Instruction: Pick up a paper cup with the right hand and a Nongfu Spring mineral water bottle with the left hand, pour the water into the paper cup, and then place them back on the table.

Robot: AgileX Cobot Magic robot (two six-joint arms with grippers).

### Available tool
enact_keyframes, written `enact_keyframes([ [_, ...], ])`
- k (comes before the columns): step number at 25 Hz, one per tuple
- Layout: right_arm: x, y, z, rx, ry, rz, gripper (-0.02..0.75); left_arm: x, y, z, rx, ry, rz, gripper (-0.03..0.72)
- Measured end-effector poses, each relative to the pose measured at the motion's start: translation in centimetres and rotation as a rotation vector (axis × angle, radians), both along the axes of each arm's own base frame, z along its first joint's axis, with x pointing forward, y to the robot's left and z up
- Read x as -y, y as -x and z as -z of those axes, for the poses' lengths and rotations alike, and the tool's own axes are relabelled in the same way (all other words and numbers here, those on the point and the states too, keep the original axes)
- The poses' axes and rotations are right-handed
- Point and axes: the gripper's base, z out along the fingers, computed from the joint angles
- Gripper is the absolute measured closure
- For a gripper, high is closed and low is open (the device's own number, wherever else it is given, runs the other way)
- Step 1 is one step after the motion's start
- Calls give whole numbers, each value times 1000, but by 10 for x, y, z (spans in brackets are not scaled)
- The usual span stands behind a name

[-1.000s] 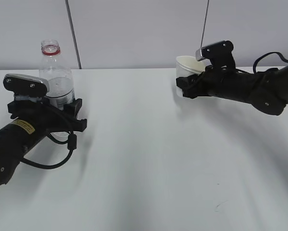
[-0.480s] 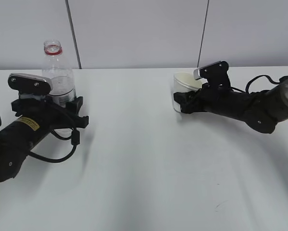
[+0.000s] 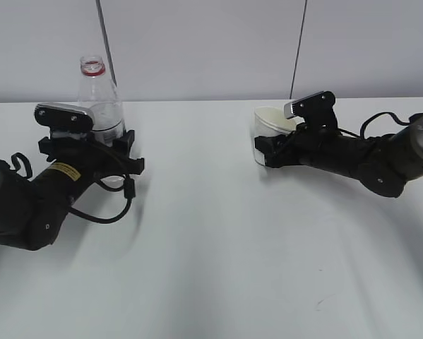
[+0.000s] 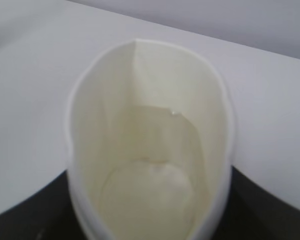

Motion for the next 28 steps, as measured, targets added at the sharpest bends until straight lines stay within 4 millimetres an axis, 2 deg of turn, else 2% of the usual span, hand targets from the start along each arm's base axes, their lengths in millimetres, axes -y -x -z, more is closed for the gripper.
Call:
enact_keyframes([
  [8,0,0,0,3,5,-2,295,2,-11,9,45,27,-20,279],
  [28,0,0,0,3,5,-1,295,2,-12,1,10,23,-26,279],
])
